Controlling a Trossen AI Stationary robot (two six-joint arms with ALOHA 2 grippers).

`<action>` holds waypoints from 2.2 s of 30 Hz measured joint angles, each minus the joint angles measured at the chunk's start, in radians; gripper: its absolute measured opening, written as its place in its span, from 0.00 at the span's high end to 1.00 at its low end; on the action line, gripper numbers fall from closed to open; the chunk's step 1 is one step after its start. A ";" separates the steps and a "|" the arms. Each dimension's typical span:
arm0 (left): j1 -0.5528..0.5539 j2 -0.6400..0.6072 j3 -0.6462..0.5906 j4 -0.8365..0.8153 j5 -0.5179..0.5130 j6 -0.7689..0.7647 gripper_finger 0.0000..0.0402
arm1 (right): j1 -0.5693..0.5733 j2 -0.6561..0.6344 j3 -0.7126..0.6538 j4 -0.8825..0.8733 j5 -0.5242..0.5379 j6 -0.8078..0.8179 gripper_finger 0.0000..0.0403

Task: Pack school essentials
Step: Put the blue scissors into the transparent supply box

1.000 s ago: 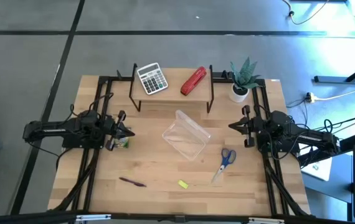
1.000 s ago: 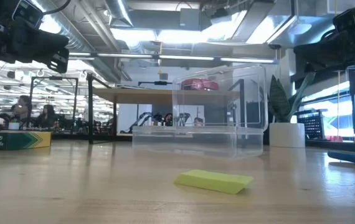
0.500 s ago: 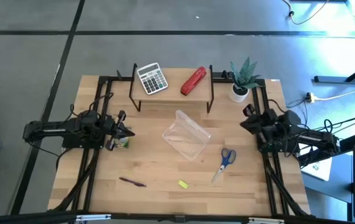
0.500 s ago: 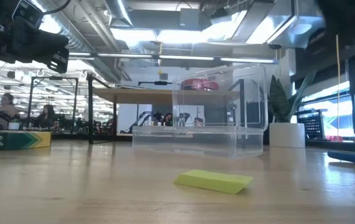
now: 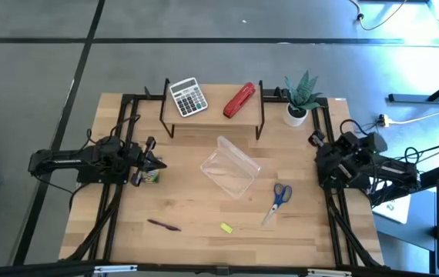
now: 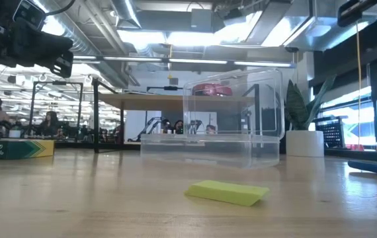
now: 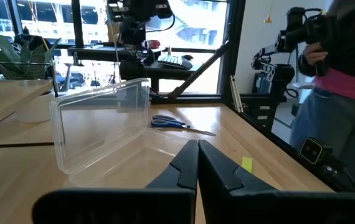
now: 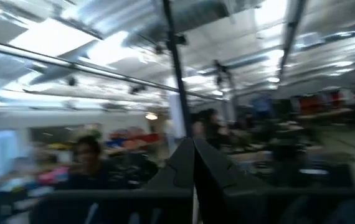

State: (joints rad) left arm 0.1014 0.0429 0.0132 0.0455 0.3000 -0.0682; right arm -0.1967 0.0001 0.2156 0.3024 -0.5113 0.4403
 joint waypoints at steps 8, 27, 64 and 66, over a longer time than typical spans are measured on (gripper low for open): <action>0.000 0.000 0.000 0.000 0.000 0.000 1.00 | 0.000 0.096 0.246 -0.470 0.221 -0.215 1.00; 0.000 0.000 -0.001 0.014 -0.018 0.000 1.00 | 0.000 0.538 0.605 -1.001 0.257 -0.286 1.00; 0.000 0.618 0.988 -0.889 -0.056 -0.084 1.00 | 0.039 0.666 0.678 -1.122 0.118 -0.234 1.00; 0.000 0.638 1.020 -0.904 -0.056 -0.084 1.00 | 0.066 0.688 0.680 -1.151 0.095 -0.215 1.00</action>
State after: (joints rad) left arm 0.1017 0.6805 1.0331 -0.8583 0.2436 -0.1524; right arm -0.1302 0.6877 0.8954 -0.8488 -0.4168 0.2250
